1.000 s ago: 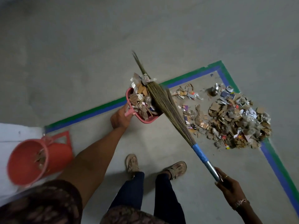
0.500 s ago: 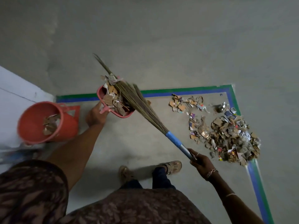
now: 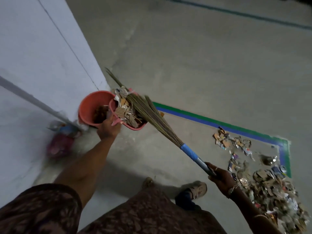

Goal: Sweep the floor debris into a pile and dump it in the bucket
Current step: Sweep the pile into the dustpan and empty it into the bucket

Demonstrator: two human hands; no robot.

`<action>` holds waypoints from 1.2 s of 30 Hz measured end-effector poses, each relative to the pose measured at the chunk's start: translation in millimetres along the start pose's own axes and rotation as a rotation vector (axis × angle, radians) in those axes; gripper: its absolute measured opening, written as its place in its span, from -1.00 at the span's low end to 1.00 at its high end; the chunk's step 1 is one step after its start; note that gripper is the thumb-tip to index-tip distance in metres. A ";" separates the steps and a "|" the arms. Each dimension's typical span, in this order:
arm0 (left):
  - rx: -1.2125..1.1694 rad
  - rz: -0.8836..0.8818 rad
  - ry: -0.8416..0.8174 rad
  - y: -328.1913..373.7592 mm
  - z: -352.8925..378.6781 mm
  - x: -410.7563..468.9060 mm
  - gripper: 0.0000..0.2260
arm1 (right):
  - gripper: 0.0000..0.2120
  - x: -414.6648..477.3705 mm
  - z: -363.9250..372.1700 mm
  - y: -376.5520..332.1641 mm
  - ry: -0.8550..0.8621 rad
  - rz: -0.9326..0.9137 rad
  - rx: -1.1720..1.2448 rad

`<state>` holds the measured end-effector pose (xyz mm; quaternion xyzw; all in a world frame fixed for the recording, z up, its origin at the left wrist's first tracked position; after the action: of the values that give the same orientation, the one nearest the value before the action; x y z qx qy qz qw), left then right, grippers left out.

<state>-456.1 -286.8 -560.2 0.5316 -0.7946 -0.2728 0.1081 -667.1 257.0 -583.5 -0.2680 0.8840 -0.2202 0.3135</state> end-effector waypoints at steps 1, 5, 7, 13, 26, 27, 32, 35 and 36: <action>-0.015 -0.029 0.020 -10.7 -12.1 2.1 -0.42 | -0.33 6.9 3.5 -16.2 -0.013 -0.010 -0.023; -0.018 -0.110 0.061 -60.6 -44.1 18.9 -0.43 | -0.37 39.8 27.5 -60.9 -0.090 -0.054 -0.032; -0.037 -0.156 0.078 -89.5 -53.2 34.4 -0.41 | -0.39 57.5 39.3 -83.6 -0.115 -0.090 -0.036; 0.051 -0.302 0.112 -137.4 -84.0 71.7 -0.46 | -0.41 120.5 63.6 -145.1 -0.191 -0.133 -0.030; 0.052 -0.456 0.198 -202.3 -112.2 189.5 -0.55 | -0.39 295.1 107.4 -251.9 -0.347 -0.162 -0.081; 0.062 -0.468 0.187 -205.4 -110.2 198.3 -0.57 | -0.39 305.9 109.5 -260.5 -0.358 -0.159 -0.084; 0.111 -0.563 0.089 -230.0 -94.7 236.3 -0.61 | -0.42 344.2 115.9 -288.0 -0.356 -0.120 -0.147; 0.135 -0.617 0.063 -262.3 -78.9 259.3 -0.58 | -0.42 355.5 125.6 -299.6 -0.371 -0.095 -0.191; 0.145 -0.610 0.045 -264.2 -75.7 266.6 -0.59 | -0.42 358.3 127.2 -304.2 -0.370 -0.073 -0.208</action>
<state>-323.3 -627.5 -674.0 0.7576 -0.6134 -0.2233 0.0006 -715.9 -221.4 -660.1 -0.3668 0.8189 -0.0860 0.4330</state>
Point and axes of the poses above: each hand's wrist, its own x-axis towards the middle knuckle, its own z-axis out of the palm, y = z × x, the point moved 9 cm from there along x, towards the middle knuckle, and after that the axes turned 2 degrees about -x, right-handed, at the moved point
